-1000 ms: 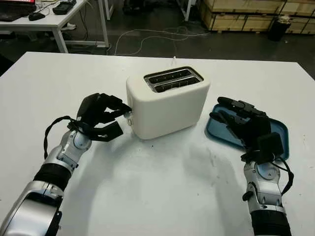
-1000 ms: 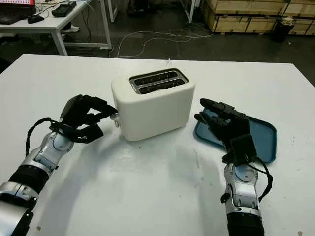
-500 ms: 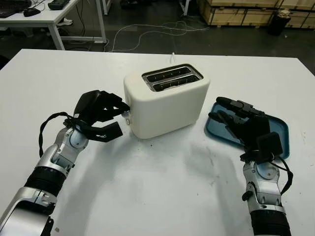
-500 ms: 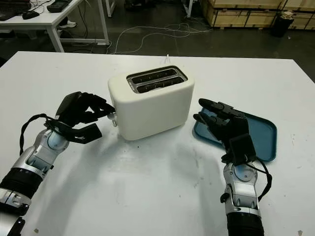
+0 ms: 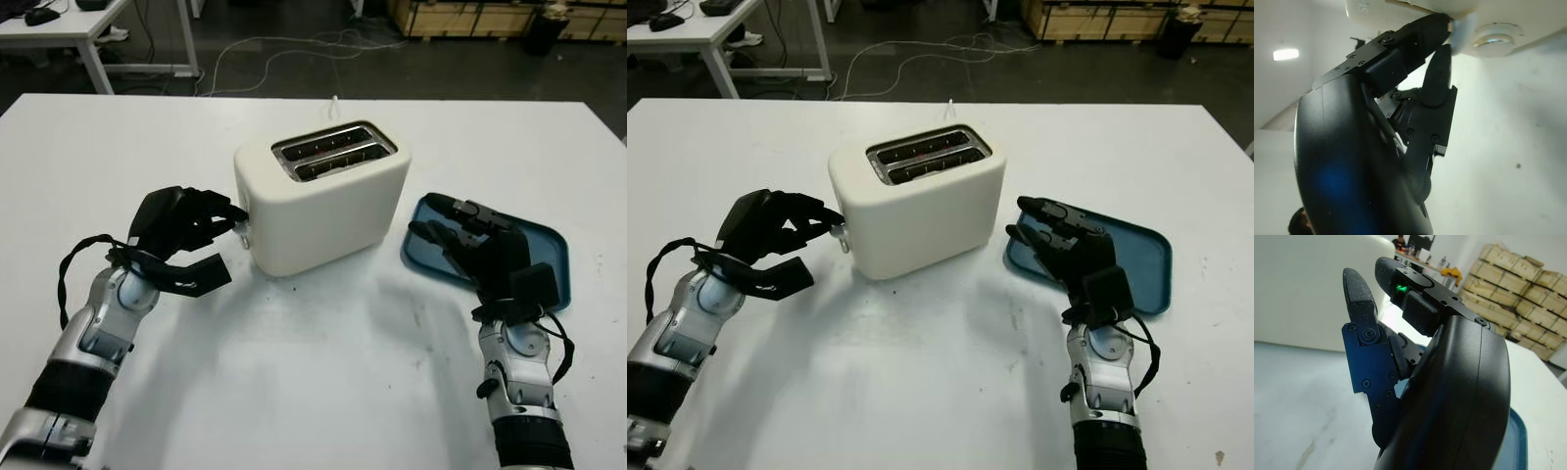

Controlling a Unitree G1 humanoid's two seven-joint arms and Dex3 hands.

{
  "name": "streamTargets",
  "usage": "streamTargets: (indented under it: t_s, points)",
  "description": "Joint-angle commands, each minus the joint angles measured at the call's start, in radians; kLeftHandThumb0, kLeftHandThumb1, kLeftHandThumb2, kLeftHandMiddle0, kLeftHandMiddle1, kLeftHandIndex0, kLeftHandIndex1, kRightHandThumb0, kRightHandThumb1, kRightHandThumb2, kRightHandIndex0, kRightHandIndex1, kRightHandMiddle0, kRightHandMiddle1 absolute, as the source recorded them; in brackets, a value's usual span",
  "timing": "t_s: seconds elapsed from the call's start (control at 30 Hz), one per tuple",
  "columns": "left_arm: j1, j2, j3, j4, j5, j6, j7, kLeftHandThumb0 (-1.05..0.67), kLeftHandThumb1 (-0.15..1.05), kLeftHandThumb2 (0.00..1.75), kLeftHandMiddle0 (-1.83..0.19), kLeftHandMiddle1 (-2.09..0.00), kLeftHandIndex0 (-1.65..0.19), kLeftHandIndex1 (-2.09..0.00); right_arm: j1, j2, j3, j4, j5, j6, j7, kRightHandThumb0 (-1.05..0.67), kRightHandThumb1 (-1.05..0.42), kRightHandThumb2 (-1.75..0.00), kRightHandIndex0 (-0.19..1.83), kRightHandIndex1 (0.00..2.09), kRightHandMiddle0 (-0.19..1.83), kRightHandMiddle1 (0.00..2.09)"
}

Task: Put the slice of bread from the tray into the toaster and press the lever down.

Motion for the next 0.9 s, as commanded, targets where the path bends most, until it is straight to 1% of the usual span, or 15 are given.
streamTargets:
  t_s: [0.0, 0.17, 0.33, 0.4, 0.47, 0.6, 0.77, 0.87]
  points:
    - [0.044, -0.016, 0.032, -0.091, -0.035, -0.008, -0.012, -0.27, 0.92, 0.10, -0.78, -1.34, -1.13, -0.09, -0.026, 0.008, 0.001, 0.005, 0.018, 0.019, 0.001, -0.53, -0.91, 0.00, 1.10, 0.00, 0.98, 0.00]
    - [0.158, -0.036, 0.119, -0.211, -0.059, 0.004, 0.008, -0.25, 0.92, 0.08, -0.71, -1.37, -1.09, -0.07, -0.049, 0.001, -0.008, 0.020, 0.008, 0.007, -0.008, -0.55, -0.89, 0.00, 1.10, 0.00, 0.98, 0.00]
    - [0.226, -0.102, 0.174, -0.280, -0.054, 0.034, 0.050, -0.32, 0.92, 0.05, -0.63, -1.42, -1.05, -0.05, -0.073, -0.009, -0.033, 0.053, 0.030, -0.024, 0.007, -0.56, -0.87, 0.00, 1.11, 0.01, 0.98, 0.00]
    - [0.246, -0.125, 0.187, -0.309, -0.051, 0.067, 0.054, -0.35, 0.92, 0.04, -0.63, -1.33, -1.01, -0.03, -0.080, -0.019, -0.040, 0.062, 0.028, -0.036, 0.012, -0.54, -0.87, 0.00, 1.11, 0.00, 0.98, 0.00]
    - [0.260, -0.142, 0.195, -0.331, -0.046, 0.091, 0.055, -0.37, 0.92, 0.03, -0.66, -1.24, -0.98, -0.01, -0.083, -0.030, -0.041, 0.060, 0.017, -0.030, 0.010, -0.54, -0.87, 0.00, 1.08, 0.00, 0.96, 0.00]
    - [0.277, -0.157, 0.195, -0.349, -0.029, 0.133, 0.050, -0.39, 0.92, 0.02, -0.69, -1.16, -0.96, 0.00, -0.087, -0.062, -0.037, 0.048, -0.009, 0.005, 0.003, -0.56, -0.86, 0.00, 1.01, 0.00, 0.94, 0.00]
    - [0.267, -0.144, 0.191, -0.345, -0.037, 0.178, 0.015, -0.43, 0.91, 0.01, -0.66, -1.18, -0.95, 0.00, -0.103, -0.122, -0.023, 0.046, -0.036, 0.065, 0.027, -0.57, -0.83, 0.00, 0.98, 0.01, 0.89, 0.00]
    - [0.253, -0.127, 0.195, -0.342, -0.075, 0.163, -0.031, -0.47, 0.91, 0.00, -0.62, -1.25, -0.95, 0.00, -0.124, -0.164, -0.012, 0.059, -0.065, 0.087, 0.040, -0.58, -0.82, 0.00, 0.98, 0.00, 0.87, 0.00]
